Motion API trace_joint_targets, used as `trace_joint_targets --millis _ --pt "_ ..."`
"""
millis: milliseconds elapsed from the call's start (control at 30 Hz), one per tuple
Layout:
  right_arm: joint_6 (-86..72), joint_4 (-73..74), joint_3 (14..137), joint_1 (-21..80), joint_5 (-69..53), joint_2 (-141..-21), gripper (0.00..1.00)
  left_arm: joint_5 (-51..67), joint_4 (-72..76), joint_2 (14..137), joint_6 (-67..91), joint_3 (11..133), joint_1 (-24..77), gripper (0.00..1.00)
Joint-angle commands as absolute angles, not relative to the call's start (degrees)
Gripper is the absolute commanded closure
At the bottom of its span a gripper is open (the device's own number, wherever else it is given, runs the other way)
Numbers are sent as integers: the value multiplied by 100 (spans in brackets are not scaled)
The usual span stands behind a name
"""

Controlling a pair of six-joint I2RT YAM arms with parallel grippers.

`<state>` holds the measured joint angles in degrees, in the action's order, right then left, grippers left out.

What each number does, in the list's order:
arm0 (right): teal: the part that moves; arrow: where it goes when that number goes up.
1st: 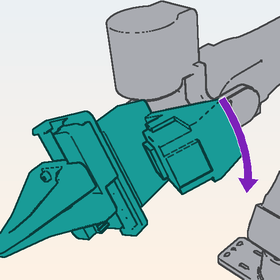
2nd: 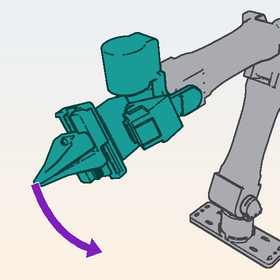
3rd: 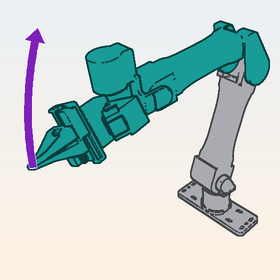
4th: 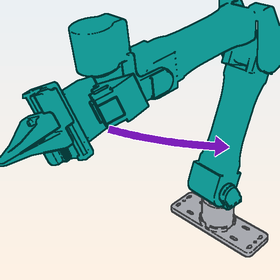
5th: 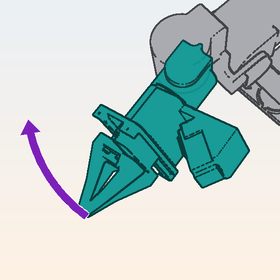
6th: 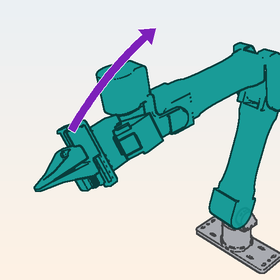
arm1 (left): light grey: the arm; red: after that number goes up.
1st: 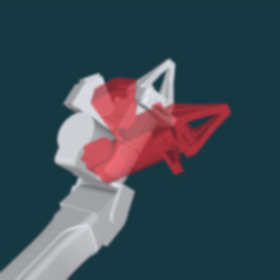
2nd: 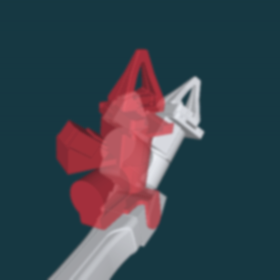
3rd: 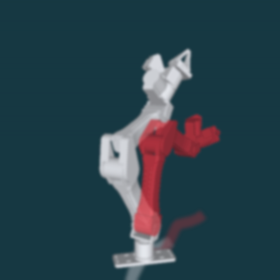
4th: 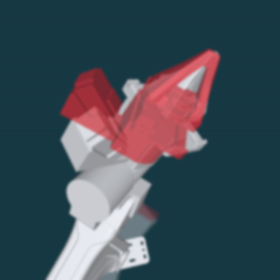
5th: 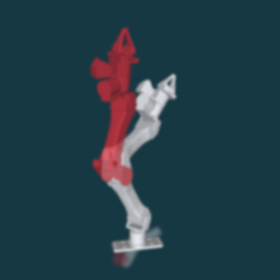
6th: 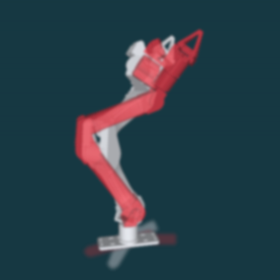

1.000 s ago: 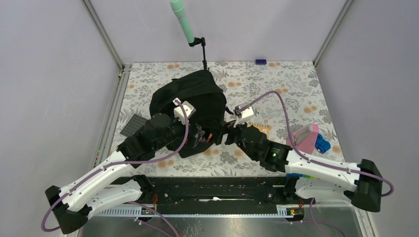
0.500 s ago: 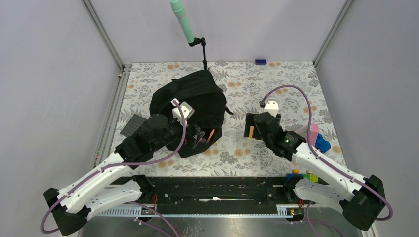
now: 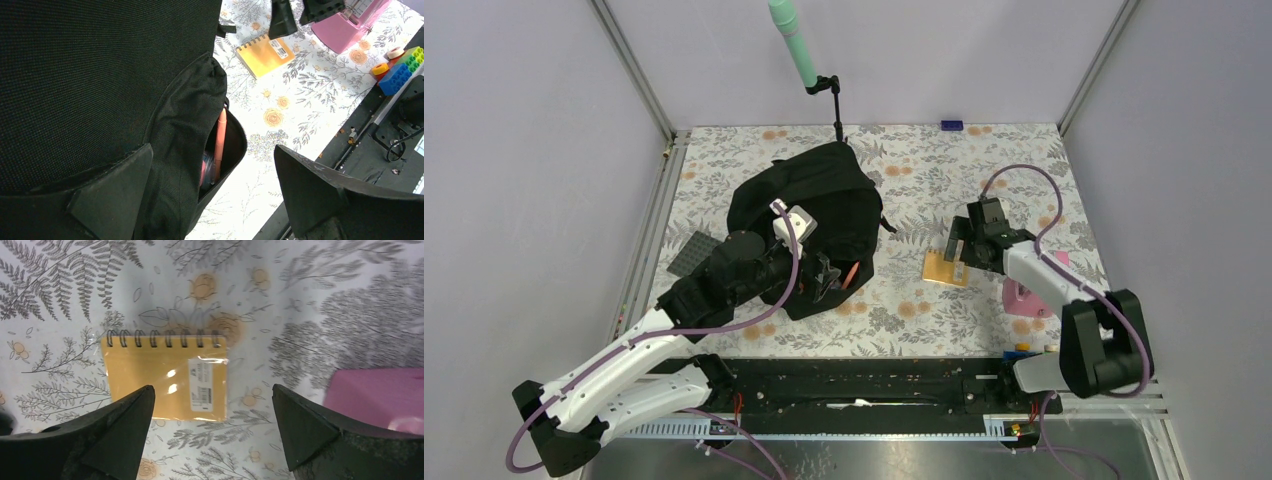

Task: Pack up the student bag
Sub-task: Adjust the student bag at the center of the board.

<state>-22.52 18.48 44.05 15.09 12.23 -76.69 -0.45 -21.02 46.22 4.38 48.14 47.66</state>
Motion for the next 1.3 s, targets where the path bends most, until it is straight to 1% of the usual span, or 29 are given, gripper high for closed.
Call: trace_joint_targets --millis 0,267,633,800,1000,1133,1267 --pt "-2230 1590 4808 1485 755 -8180 7 152 -2039 4543 529 4975 4736 1" --pt "-2530 1367 4537 1488 283 -8588 11 209 -2032 4405 558 4957 4739 1" --pt "-2719 1281 4279 1748 18 -8520 13 218 -2039 4288 558 4922 4745 1" --pt "-2950 1301 4213 2283 -132 -8458 14 213 -2039 4289 571 4913 4740 1" --pt "-3407 1180 4260 3253 -130 -8359 17 181 -2039 4298 563 4904 4738 1" --pt "-3644 1224 4236 3553 -37 -8147 17 138 -2039 4290 542 4898 4743 1" --pt "-3295 1624 4263 3552 682 -7649 11 102 -2046 4247 536 4887 4740 1"
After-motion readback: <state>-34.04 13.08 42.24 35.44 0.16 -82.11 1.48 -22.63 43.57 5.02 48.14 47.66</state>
